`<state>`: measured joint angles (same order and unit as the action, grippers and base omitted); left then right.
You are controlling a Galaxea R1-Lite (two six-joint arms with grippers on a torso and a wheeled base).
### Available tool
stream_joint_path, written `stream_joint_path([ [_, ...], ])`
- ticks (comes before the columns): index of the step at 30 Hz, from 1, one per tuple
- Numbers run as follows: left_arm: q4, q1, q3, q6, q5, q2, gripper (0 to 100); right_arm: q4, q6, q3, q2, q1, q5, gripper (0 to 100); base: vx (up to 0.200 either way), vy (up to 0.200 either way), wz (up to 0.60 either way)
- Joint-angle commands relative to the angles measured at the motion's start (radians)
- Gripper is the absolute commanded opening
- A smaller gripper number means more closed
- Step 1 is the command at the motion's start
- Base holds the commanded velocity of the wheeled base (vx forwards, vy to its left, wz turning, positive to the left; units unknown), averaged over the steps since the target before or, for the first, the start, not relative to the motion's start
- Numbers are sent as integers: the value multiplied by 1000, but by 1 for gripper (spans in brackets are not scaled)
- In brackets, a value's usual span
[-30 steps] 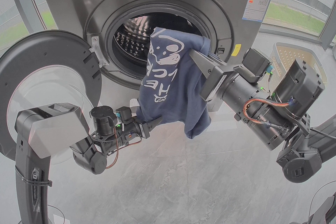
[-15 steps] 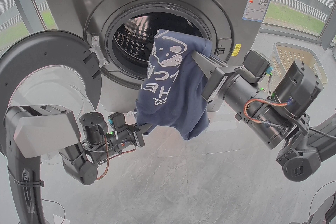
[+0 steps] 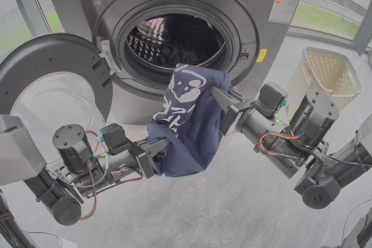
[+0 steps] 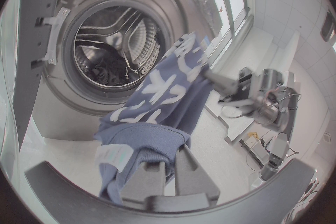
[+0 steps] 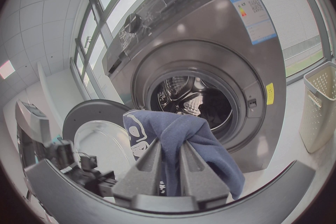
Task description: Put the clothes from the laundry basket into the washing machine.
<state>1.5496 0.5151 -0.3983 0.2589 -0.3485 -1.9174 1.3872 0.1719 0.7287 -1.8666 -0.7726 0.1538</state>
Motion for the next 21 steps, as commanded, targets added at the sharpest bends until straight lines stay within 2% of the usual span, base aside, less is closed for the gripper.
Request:
stream_joint_path([
  [1,0,48,29,-7,22,90,0,21,0,-23,-85,13,-2,0,0,0,0],
  [2,0,49,13,-7,42,87,0,24,0,-25,-94,13,-2,100,0,0,0],
  [6,1,48,-28,-7,86,80,0,42,0,-34,-125,16,-2,100,0,0,0],
  [11,-2,49,-117,-7,106,72,0,46,-8,-78,-135,35,-3,100,0,0,0],
  [18,0,42,-148,-3,120,64,0,79,-11,-146,-146,38,-3,100,0,0,0],
  [21,0,42,-185,-3,161,55,0,85,-11,-172,-152,27,-3,100,0,0,0],
])
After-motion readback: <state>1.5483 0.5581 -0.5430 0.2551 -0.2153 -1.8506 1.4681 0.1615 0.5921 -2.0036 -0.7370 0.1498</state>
